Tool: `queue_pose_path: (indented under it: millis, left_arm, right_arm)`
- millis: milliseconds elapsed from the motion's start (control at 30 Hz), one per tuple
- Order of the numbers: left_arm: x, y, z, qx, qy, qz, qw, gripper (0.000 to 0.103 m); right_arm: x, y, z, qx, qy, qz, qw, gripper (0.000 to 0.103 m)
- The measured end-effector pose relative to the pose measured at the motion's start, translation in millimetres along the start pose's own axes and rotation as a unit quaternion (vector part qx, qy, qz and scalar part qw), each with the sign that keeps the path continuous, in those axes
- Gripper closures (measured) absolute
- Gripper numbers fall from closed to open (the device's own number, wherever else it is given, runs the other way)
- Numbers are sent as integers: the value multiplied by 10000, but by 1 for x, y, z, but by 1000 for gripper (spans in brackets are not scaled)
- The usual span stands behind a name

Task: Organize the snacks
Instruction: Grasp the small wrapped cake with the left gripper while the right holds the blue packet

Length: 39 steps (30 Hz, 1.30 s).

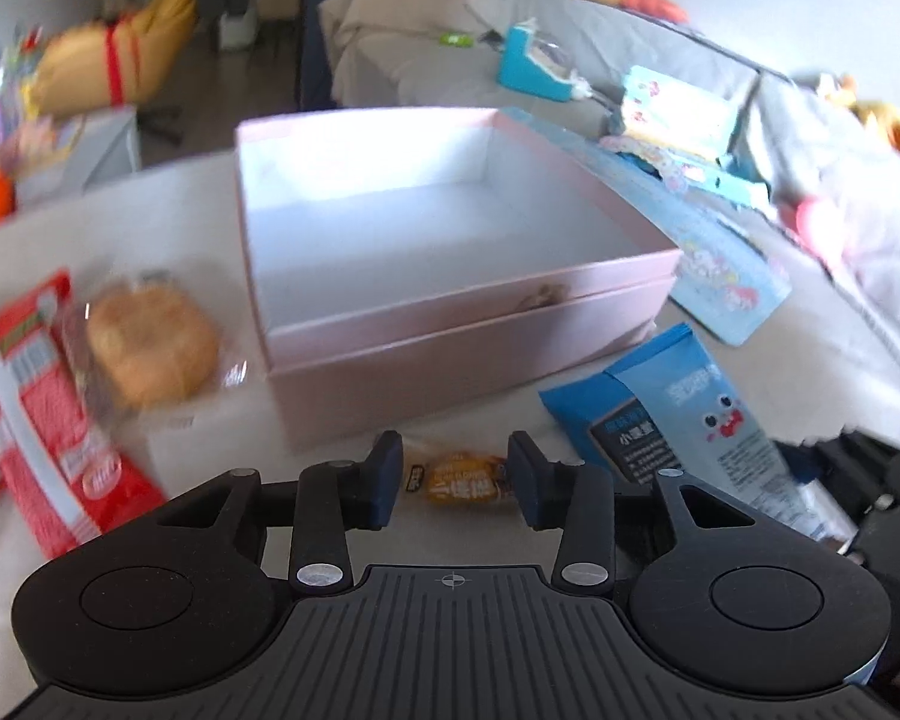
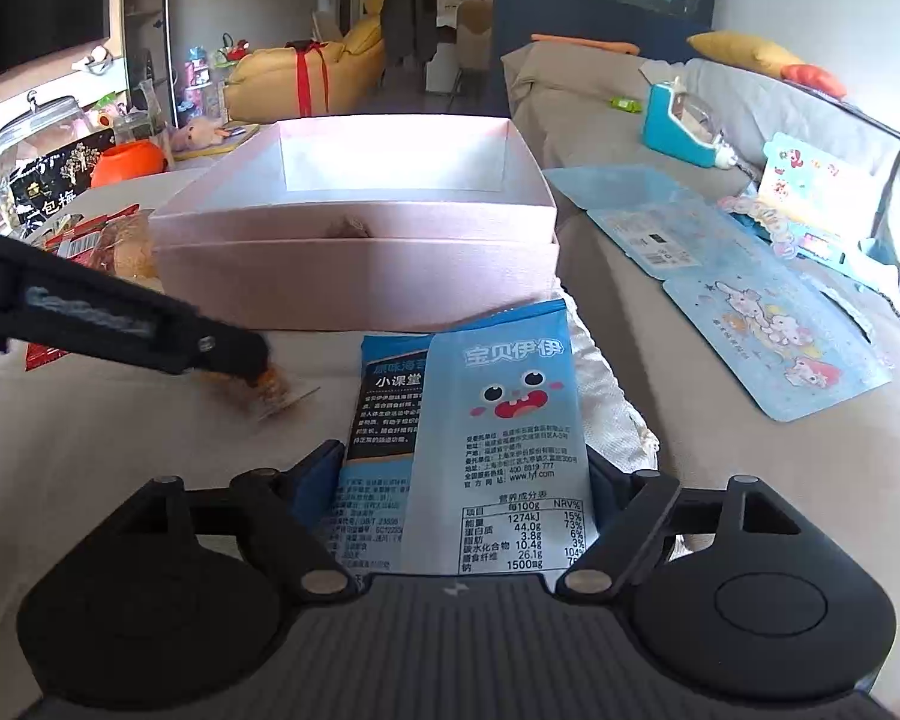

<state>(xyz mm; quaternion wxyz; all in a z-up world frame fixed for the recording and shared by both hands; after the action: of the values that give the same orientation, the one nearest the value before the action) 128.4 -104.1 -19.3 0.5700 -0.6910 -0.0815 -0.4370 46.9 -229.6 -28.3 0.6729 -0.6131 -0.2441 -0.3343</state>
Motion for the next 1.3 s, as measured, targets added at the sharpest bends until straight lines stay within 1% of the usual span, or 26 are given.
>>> queue_pose_path:
  millis: [100,167,233,267,300,333,367,400,433,467,500,533,567,667,767,833,967,1067,1133,1167,1200,1300]
  left_arm:
    - [-4,-7,-5,146,471,-68,9988,57]
    - [-10,-16,-4,354,779,0,9963,57]
    - [-19,-25,4,609,973,151,9933,60]
    - [-23,-30,8,646,931,197,9934,61]
    - [-26,-35,12,536,763,193,9955,61]
    - [-28,-39,17,251,439,178,9986,61]
    - [-30,-40,22,-180,-66,213,9996,61]
    - [-31,-37,26,-660,-695,290,9950,61]
    - [-31,-32,30,-1067,-1274,361,9854,61]
    - [-30,-25,32,-1343,-1697,409,9755,61]
    - [-29,-18,34,-1501,-2044,446,9663,61]
    - [-27,-11,36,-1515,-2285,458,9606,61]
    - [-24,-6,35,-1427,-2387,430,9596,61]
    - [-12,7,29,-1049,-2073,349,9720,62]
    - [-4,10,19,-726,-1542,293,9849,58]
    - [-2,10,13,-543,-1351,226,9891,56]
    - [0,10,3,-223,-975,51,9950,51]
    - [1,11,-8,77,-474,-93,9988,50]
    - [1,9,-14,135,-181,-189,9996,52]
    - [0,8,-17,113,-50,-213,9997,61]
    - [-1,5,-20,44,60,-243,9997,68]
    - [-15,-17,-20,-59,344,-303,9989,71]
  right_arm:
    - [-2,-2,-3,25,21,27,10000,22]
    - [-3,-4,-5,56,12,32,10000,21]
    - [-3,-4,-7,106,58,44,9999,20]
    - [-3,-4,-8,127,86,48,9999,20]
    - [-3,-4,-8,145,110,47,9998,20]
    - [-3,-3,-8,151,118,42,9998,19]
    - [-3,-3,-8,153,118,38,9998,19]
    - [-3,-3,-7,152,119,32,9998,19]
    - [-3,-3,-7,154,125,31,9998,19]
    - [-3,-3,-7,156,131,32,9998,19]
    - [-4,-3,-7,153,132,31,9998,19]
    - [-4,-3,-6,150,130,28,9998,19]
    - [-4,-4,-7,146,130,24,9998,19]
    - [-4,-4,-6,135,128,13,9998,19]
    - [-4,-4,-6,135,127,12,9998,19]
    - [-4,-4,-7,136,129,11,9998,19]
    - [-4,-4,-6,120,116,9,9999,19]
    - [-4,-4,-6,116,116,6,9999,18]
    - [-4,-4,-6,118,117,7,9999,18]
    - [-3,-4,-6,118,117,7,9999,18]
    - [-3,-4,-6,118,117,7,9999,18]
    - [-4,-4,-6,119,117,8,9999,18]
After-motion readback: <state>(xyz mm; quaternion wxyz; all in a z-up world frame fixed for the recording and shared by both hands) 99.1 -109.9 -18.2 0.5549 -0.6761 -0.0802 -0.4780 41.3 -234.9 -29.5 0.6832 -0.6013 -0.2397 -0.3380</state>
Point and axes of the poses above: each gripper's, at about its wrist camera, not at the fingertips, and y roughly the way its jaws point, z to its left, x to its top, the point moved 6 cm from there along y, roughly the way its jaws point, and after that the axes turned 12 degrees about y, right-handed, at the moved point
